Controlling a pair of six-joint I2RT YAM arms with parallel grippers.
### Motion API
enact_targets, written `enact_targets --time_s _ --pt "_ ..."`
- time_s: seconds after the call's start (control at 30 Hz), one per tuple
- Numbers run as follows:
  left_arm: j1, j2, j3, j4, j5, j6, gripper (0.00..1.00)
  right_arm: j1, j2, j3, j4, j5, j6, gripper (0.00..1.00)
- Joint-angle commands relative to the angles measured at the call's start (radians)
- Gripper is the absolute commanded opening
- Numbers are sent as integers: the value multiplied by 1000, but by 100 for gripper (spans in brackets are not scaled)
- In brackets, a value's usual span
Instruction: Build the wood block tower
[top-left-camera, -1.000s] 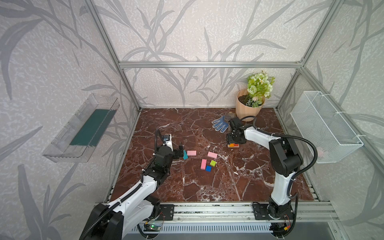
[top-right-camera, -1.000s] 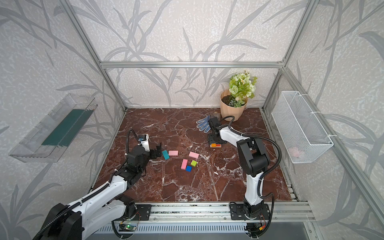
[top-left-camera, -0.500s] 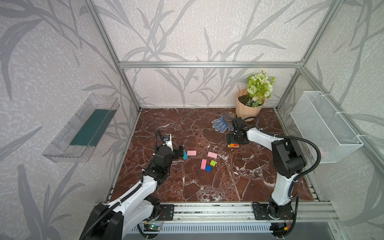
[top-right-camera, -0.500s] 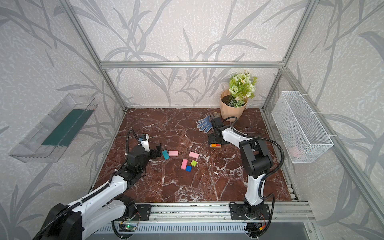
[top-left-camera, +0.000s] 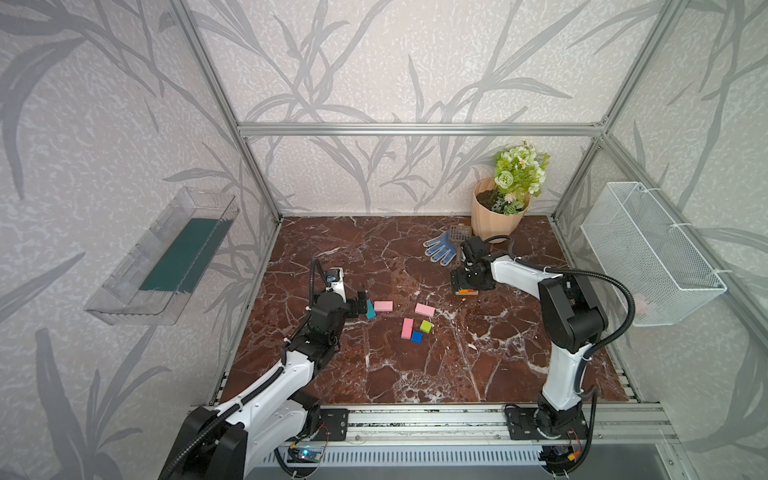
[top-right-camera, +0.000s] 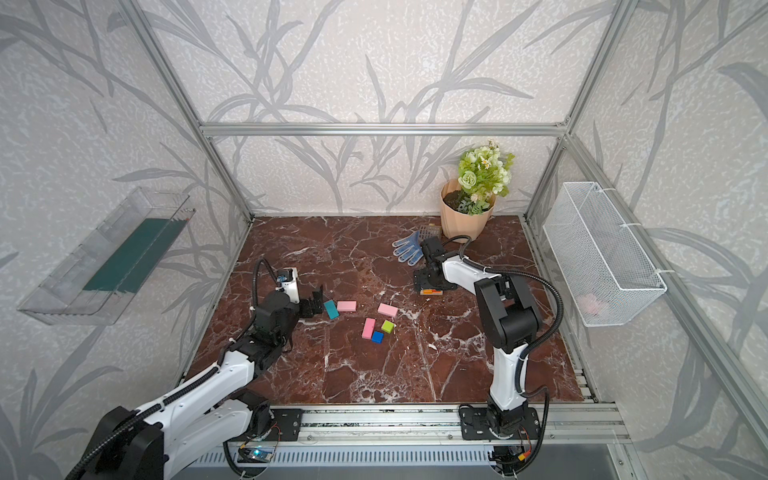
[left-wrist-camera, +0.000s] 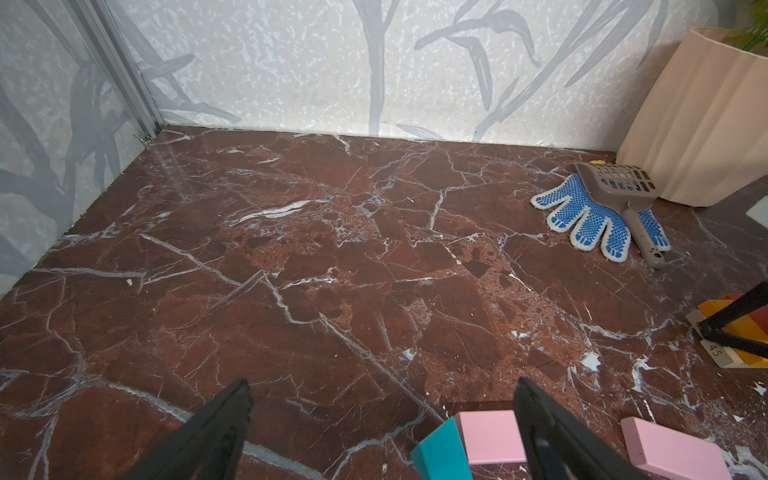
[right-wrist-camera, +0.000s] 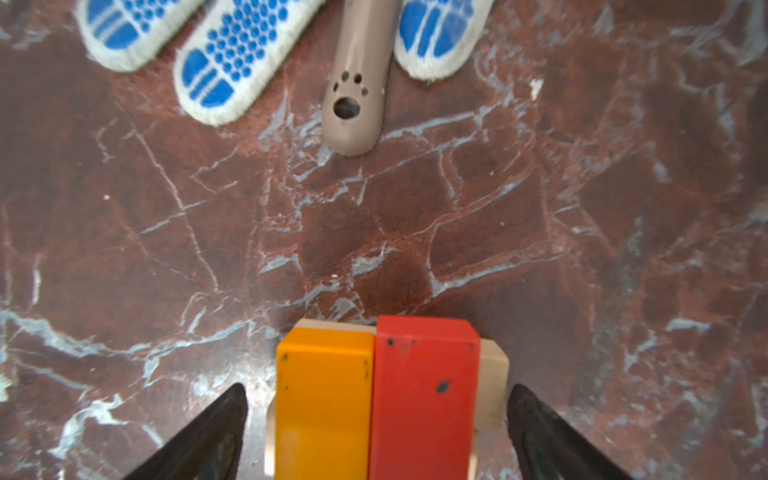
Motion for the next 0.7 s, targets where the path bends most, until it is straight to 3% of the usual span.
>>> enact_targets --time_s 0.0,0.67 --pt "-5 -5 -10 16 -6 15 99 -3 18 37 -29 -5 -8 95" --pt "-5 0 -8 18 -5 15 99 -3 37 54 -50 9 1 86"
